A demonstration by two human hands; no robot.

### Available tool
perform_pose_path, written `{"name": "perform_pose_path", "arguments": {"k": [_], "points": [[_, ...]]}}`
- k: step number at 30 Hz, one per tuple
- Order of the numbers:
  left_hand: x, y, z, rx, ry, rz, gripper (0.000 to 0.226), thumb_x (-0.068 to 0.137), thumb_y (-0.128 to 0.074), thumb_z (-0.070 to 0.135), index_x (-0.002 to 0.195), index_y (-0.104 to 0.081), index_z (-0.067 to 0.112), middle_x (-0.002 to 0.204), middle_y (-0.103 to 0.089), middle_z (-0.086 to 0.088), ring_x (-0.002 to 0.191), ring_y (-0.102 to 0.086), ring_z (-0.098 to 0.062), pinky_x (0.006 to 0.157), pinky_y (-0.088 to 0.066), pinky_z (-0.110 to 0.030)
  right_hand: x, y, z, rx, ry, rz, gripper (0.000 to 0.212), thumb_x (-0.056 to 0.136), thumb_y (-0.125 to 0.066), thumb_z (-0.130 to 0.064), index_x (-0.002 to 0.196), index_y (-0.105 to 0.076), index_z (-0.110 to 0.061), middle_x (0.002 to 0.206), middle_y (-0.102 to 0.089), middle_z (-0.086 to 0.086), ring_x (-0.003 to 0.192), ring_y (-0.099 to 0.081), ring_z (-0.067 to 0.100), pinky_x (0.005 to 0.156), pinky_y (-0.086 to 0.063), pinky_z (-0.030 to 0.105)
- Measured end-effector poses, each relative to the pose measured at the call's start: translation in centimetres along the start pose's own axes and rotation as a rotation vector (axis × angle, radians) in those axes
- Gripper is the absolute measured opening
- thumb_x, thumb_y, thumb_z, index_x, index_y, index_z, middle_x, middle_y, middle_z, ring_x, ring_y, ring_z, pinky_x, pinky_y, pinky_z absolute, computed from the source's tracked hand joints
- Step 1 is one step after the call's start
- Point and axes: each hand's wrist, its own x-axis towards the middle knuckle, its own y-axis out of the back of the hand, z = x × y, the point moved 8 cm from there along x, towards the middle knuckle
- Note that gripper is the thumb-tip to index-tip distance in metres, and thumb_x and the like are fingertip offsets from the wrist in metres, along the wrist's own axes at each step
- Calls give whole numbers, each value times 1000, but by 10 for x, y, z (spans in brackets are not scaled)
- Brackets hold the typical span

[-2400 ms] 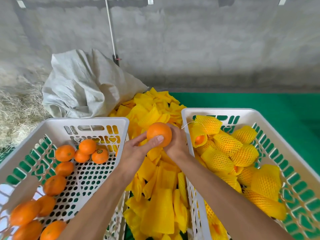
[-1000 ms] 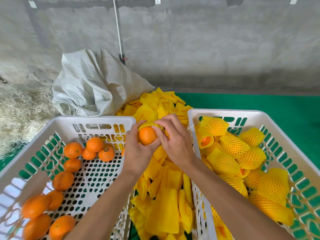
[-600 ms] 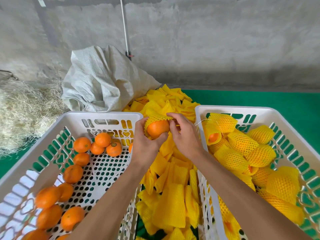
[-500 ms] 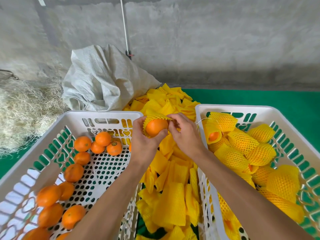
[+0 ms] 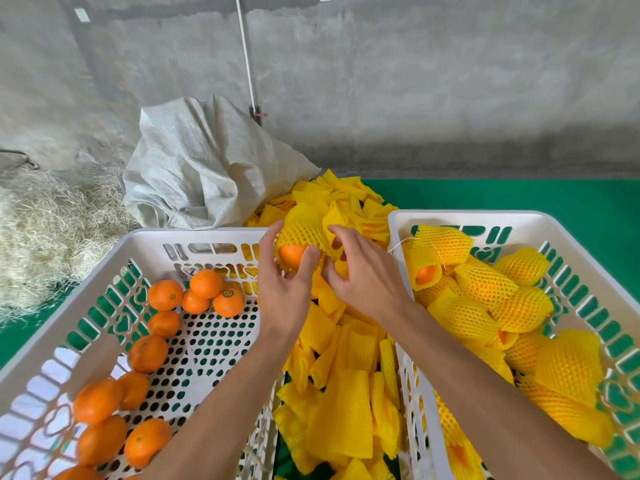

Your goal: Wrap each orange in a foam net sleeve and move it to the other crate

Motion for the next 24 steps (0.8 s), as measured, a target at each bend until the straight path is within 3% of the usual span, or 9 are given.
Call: {"name": "perform_pose_path", "arguments": {"k": [3, 6, 9, 14, 16, 18, 22, 24], "points": [[1, -6, -8, -13, 41, -59, 62, 94, -78, 24, 147, -47, 29, 133, -55, 31, 123, -55, 10, 96, -47, -11, -2, -8, 8, -21, -70, -53, 53, 100, -62, -35, 147, -50, -14, 133, -67, 8, 109, -69, 28, 77, -53, 30], [-1, -14, -19, -51, 109, -125, 71, 88, -85, 18, 146, -45, 28, 133, -60, 12, 114, -66, -3, 92, -56, -22, -2, -8, 9, -19, -78, -37, 46, 103, -57, -26, 147, -51, -13, 133, -67, 9, 108, -69, 31, 77, -55, 34], [1, -11, -22, -58, 113, -111, 72, 80, -91, 28, 139, -49, 32, 123, -67, 11, 108, -70, -8, 88, -58, -24, 1, -1, 9, 28, -92, 3, 39, 105, -52, -21, 143, -55, -13, 131, -67, 9, 108, -68, 28, 80, -55, 32], [2, -1, -13, 77, 60, -8, 62, 73, -92, 47, 121, -54, 41, 112, -63, 27, 107, -62, 4, 84, -47, -7, 5, 7, 1, 45, -34, 71, 32, 103, -50, -19, 129, -63, -8, 117, -71, 8, 97, -71, 24, 72, -56, 27], [4, 4, -12, 88, 37, 40, 59, 74, -91, 47, 119, -53, 39, 112, -61, 28, 106, -61, 4, 86, -48, -11, 5, 8, -6, -10, 35, 97, 29, 102, -51, -19, 125, -66, -8, 110, -72, 7, 89, -71, 21, 65, -54, 22], [5, 9, -13, 85, 69, 90, 63, 74, -89, 51, 122, -52, 34, 114, -60, 21, 105, -62, 0, 84, -51, -18, 5, 10, -14, -35, 103, 129, 29, 103, -49, -20, 121, -67, -7, 106, -72, 6, 86, -71, 18, 62, -54, 22], [2, 8, -14, 31, 90, 117, 63, 80, -87, 43, 127, -48, 27, 119, -56, 13, 98, -59, 15, 76, -48, -6, 4, 16, -23, -24, 181, 203, 25, 101, -55, -20, 117, -69, -7, 101, -72, 4, 84, -69, 15, 63, -54, 19], [1, 4, -16, 2, 102, 76, 66, 85, -83, 42, 137, -45, 31, 130, -52, 14, 111, -55, 16, 83, -49, -9, 2, 13, -20, 4, 113, 148, 31, 99, -56, -25, 126, -65, -10, 108, -72, 2, 87, -69, 15, 64, -54, 20]]}}
